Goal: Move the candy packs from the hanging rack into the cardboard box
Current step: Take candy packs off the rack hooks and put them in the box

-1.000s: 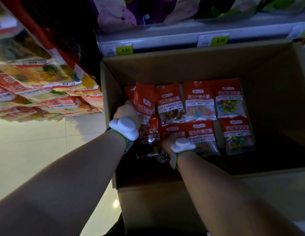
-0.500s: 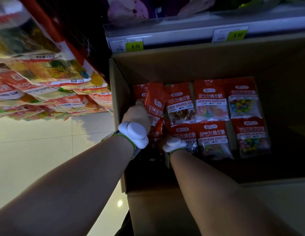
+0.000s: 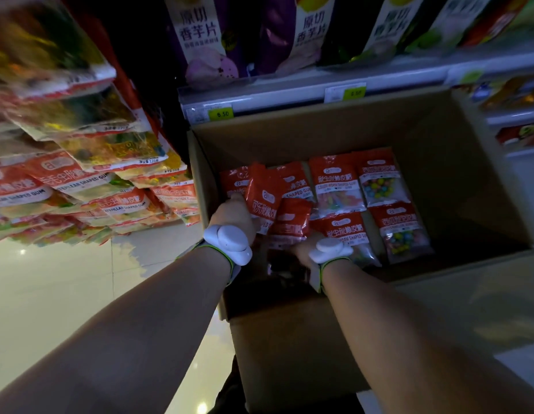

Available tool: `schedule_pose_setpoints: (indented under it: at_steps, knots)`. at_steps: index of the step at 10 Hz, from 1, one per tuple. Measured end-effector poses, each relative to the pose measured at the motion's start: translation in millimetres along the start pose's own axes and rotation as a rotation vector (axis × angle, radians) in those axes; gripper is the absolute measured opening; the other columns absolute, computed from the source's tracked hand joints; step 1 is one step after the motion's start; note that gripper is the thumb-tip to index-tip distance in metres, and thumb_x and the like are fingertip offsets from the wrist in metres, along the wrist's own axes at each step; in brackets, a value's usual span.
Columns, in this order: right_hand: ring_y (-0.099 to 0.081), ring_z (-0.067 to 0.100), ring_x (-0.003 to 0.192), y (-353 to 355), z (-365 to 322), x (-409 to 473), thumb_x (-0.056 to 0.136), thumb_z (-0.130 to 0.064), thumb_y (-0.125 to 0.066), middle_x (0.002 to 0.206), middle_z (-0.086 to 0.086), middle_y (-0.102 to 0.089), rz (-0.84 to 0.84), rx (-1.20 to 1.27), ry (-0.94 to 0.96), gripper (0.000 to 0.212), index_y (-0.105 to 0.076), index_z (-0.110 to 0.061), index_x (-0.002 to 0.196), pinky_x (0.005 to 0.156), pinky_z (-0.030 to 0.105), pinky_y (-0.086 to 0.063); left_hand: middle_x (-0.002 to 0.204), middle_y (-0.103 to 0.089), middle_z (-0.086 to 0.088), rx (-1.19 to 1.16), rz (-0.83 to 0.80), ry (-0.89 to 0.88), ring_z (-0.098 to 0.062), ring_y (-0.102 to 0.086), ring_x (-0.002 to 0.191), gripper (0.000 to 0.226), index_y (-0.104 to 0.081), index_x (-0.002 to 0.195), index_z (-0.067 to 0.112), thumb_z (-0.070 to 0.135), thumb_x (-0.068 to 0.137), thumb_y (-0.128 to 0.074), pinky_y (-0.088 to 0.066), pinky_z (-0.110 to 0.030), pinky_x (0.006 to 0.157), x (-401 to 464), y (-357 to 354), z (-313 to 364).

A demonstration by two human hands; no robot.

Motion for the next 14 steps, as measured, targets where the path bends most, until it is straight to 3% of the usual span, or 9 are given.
schedule_pose_setpoints:
  at_steps: [2,4,6,8,10,12,13,14]
  knots:
    - [-0.046,0.035,0.128,37.1,12.0,-41.3,0.091,-0.025,-0.059,0.140,0.020,-0.045,0.039,0.186,0.049,0.055,-0.042,0.000,0.137,0.101,0.040,-0.040,0.124,-0.061,-0.015,-0.128,0.057,-0.085,-0.036,-0.059,0.113,0.053,-0.047,0.127,0.005,0.034,0.088,-0.068,-0.044,-0.033,0.084,-32.7,23.2,2.4]
    - [-0.050,0.033,0.125,61.5,9.9,-78.2,0.087,-0.024,-0.066,0.136,0.014,-0.049,0.155,0.333,0.165,0.058,-0.042,-0.004,0.136,0.095,0.035,-0.043,0.120,-0.064,-0.013,-0.204,0.201,-0.107,-0.035,-0.061,0.109,0.051,-0.048,0.127,0.009,0.033,0.087,-0.069,-0.045,-0.034,0.081,-77.2,46.8,1.5]
    - [-0.063,0.028,0.108,74.3,13.4,-136.4,0.076,-0.025,-0.077,0.115,0.009,-0.067,0.299,0.368,0.366,0.031,-0.064,-0.017,0.102,0.098,0.043,-0.048,0.120,-0.066,-0.010,-0.310,0.322,-0.108,-0.032,-0.062,0.108,0.050,-0.051,0.125,0.011,0.035,0.086,-0.069,-0.045,-0.031,0.081,-144.7,61.1,-2.8]
    - [-0.065,0.022,0.092,72.0,49.2,-215.2,0.069,-0.014,-0.082,0.100,0.004,-0.068,0.336,0.534,0.485,0.040,-0.067,-0.005,0.105,0.091,0.035,-0.051,0.124,-0.066,-0.006,-0.543,0.432,-0.144,-0.028,-0.063,0.110,0.053,-0.052,0.129,0.013,0.038,0.086,-0.070,-0.043,-0.028,0.081,-241.0,53.6,-14.4]
    - [-0.066,0.026,0.099,62.1,55.0,-296.5,0.069,-0.013,-0.082,0.107,0.007,-0.070,0.321,0.535,0.584,0.039,-0.068,-0.008,0.105,0.097,0.042,-0.050,0.122,-0.067,-0.007,-0.784,0.553,-0.207,-0.028,-0.063,0.109,0.052,-0.055,0.127,0.012,0.034,0.083,-0.074,-0.045,-0.028,0.085,-329.5,65.9,-36.5]
    - [-0.065,0.024,0.101,57.2,15.3,-379.8,0.075,-0.016,-0.079,0.112,0.006,-0.069,0.321,0.566,0.684,0.023,-0.069,-0.018,0.095,0.097,0.040,-0.048,0.119,-0.068,-0.003,-0.840,0.656,-0.247,-0.026,-0.065,0.106,0.055,-0.057,0.126,0.016,0.041,0.080,-0.075,-0.052,-0.038,0.094,-374.7,125.5,-70.6]
    - [-0.057,0.014,0.096,39.2,-27.9,-429.6,0.082,-0.016,-0.073,0.107,-0.005,-0.063,0.316,0.593,0.807,0.028,-0.065,-0.014,0.109,0.088,0.027,-0.042,0.119,-0.068,-0.003,-0.898,0.718,-0.328,-0.025,-0.065,0.107,0.054,-0.057,0.126,0.016,0.039,0.081,-0.074,-0.052,-0.038,0.095,-394.4,173.4,-102.4]
    - [-0.061,0.017,0.100,25.4,-58.1,-454.4,0.079,-0.015,-0.075,0.109,-0.003,-0.064,0.335,0.659,0.874,0.036,-0.065,-0.009,0.113,0.095,0.031,-0.045,0.116,-0.068,-0.003,-0.888,0.743,-0.377,-0.024,-0.065,0.107,0.051,-0.057,0.124,0.016,0.038,0.082,-0.074,-0.051,-0.037,0.094,-406.1,207.5,-125.3]
Point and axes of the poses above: each hand's wrist, its own x-axis towards the middle knuckle, its own y-axis out of the back of the hand, z = x × y, the point moved 5 cm from there along x, towards the middle knuckle
